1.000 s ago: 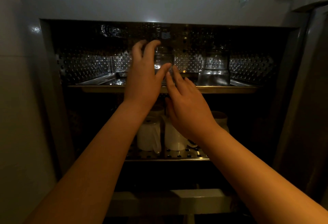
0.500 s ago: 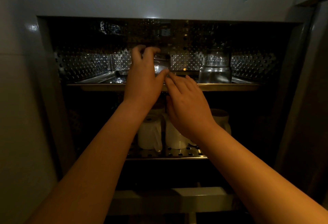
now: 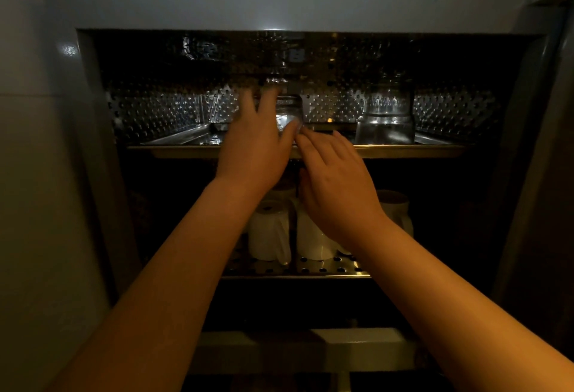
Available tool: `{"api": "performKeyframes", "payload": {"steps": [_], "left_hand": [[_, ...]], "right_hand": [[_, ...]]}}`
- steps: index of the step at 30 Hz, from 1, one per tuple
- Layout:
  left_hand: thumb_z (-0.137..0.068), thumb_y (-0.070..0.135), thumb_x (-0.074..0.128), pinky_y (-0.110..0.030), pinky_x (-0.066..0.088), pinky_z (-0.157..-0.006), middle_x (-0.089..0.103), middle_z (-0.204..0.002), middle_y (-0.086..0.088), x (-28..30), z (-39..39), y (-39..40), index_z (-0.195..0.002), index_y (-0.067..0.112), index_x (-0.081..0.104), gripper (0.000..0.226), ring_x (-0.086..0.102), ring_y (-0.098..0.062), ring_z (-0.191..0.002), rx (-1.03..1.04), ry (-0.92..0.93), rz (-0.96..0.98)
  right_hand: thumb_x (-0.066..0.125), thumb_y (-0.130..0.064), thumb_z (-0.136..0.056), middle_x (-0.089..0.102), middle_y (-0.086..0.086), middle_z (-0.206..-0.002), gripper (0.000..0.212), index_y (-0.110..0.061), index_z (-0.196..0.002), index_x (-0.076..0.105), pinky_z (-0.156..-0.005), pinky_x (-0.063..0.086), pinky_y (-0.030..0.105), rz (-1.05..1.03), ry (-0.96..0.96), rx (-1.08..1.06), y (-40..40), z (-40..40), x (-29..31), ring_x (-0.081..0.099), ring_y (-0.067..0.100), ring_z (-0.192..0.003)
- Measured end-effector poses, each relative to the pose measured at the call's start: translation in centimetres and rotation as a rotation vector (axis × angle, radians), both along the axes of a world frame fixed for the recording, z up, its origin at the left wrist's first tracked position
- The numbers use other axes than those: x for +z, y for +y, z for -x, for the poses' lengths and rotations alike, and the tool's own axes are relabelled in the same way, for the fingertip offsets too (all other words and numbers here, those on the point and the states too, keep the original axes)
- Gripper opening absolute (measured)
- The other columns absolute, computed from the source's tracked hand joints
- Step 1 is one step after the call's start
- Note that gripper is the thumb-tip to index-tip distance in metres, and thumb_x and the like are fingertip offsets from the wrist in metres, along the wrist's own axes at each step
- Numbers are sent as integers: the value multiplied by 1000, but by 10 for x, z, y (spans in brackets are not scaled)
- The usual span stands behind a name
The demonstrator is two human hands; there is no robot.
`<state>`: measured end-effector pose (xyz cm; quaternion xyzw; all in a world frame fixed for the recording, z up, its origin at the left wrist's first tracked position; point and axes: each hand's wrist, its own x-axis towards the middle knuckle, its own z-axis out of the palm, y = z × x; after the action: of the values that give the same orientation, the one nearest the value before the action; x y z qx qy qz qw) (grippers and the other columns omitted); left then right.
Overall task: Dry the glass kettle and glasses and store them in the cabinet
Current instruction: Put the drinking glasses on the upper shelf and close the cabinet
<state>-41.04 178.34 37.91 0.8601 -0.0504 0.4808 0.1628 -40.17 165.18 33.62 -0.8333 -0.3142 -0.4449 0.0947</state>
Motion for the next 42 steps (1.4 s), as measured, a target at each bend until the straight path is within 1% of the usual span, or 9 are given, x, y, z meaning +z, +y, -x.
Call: {"api": "performKeyframes", "payload": {"steps": [3,6,9,13,17,25,33,37,42], "left_hand": [[-98,37,42,-45,25,-112,18,-156,-11,-19,9,2,-150,18,20,59,24,-28,-142,53,-39,-30],[-100,33,39,-45,13,-116,19,-157,-10,-36,16,6,-150,15,21,57,19,-26,-144,90,-46,-123],[-99,30,40,-42,6,-116,16,-158,-11,-40,18,9,-150,13,21,57,20,-24,-144,106,-31,-179],[-99,32,39,-42,5,-116,19,-157,-11,-40,18,8,-146,10,31,53,29,-24,-140,128,7,-196],[-98,32,39,-40,10,-115,34,-152,-9,-38,18,8,-140,12,42,47,38,-21,-134,130,22,-188],[-95,31,46,-38,18,-113,43,-145,-10,-39,21,10,-140,9,42,50,40,-24,-131,96,3,-212],[-97,40,37,-39,4,-117,33,-151,-7,-39,29,17,-149,15,24,59,24,-22,-141,85,86,-272],[-97,44,33,-39,-2,-117,27,-154,-7,-43,38,17,-150,16,21,61,16,-24,-144,75,113,-273],[-93,49,26,-44,9,-116,12,-159,-7,-57,51,9,-151,19,17,66,3,-24,-146,25,152,-180]], "right_hand": [[55,-11,-88,42,14,-144,55,-3,-140,40,-114,9,33,-22,4,11,0,0,0,38,27,-133],[57,-12,-87,43,13,-144,54,-5,-138,43,-111,11,32,-49,-9,14,1,0,0,41,27,-130],[59,-13,-86,46,12,-141,53,-7,-136,46,-109,21,34,-78,-29,14,3,-1,1,45,26,-126],[56,-18,-87,47,8,-141,51,-11,-137,47,-104,26,34,-70,-24,-30,8,-2,3,48,23,-123],[51,-25,-90,47,4,-142,49,-16,-138,44,-96,23,31,-40,7,-72,14,-4,7,49,21,-119],[51,-25,-89,41,4,-146,56,-15,-142,38,-105,18,31,-22,38,-94,16,-1,7,40,19,-129],[51,-13,-88,34,7,-150,62,-12,-146,30,-115,4,33,5,89,-145,4,16,1,26,23,-138],[46,-20,-92,29,8,-152,59,-11,-147,27,-116,8,34,2,152,-160,-7,32,3,20,24,-142],[47,-20,-94,28,9,-152,55,-9,-145,30,-114,13,30,-29,181,-219,-35,66,-6,20,22,-142]]}}
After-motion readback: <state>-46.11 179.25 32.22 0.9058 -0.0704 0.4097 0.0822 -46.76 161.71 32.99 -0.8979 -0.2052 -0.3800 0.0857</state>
